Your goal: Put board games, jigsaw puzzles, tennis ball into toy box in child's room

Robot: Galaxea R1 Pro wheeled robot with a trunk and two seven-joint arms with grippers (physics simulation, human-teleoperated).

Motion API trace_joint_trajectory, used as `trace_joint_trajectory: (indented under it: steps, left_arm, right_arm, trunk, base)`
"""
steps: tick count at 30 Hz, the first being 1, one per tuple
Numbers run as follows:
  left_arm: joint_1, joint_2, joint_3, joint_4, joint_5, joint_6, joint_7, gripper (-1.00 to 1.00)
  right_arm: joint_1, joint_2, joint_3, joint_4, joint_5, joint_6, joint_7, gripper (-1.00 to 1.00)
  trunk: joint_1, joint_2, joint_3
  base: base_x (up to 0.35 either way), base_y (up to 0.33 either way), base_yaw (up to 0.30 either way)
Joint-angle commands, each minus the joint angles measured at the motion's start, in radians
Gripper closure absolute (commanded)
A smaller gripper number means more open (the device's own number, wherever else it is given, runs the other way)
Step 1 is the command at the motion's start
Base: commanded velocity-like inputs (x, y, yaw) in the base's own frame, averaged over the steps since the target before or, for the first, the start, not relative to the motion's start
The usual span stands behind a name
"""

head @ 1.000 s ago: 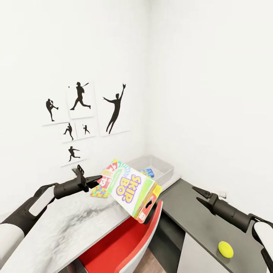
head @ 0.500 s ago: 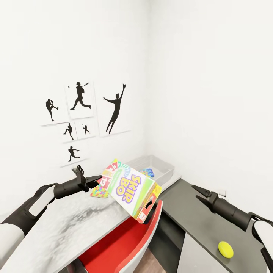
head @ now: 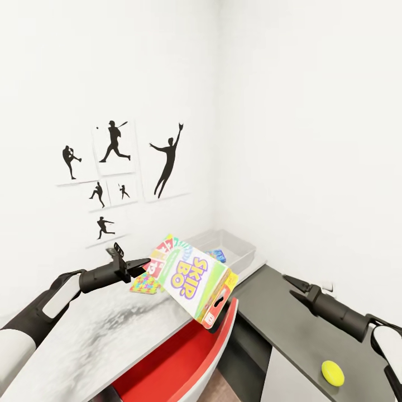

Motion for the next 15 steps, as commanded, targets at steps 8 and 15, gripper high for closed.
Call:
trace_joint_trajectory:
  steps: [8, 15]
  left_arm:
    - [-0.001, 0.001, -0.004, 0.001, 0.005, 0.005, -0.001, 1.0]
    - [-0.001, 0.001, -0.004, 0.002, 0.005, 0.005, -0.001, 1.0]
  right_arm:
    - [-0.001, 0.002, -0.004, 0.004, 0.054, 0.005, 0.007, -1.0]
    - [-0.001, 0.001, -0.006, 0.001, 0.057, -0.018, 0.016, -1.0]
  trunk:
    - [0.0, -0.001, 0.0]
    - [0.0, -0.001, 0.0]
  base:
    - [0.016, -0.011, 0.0]
    - [0.173, -0.039, 0.0]
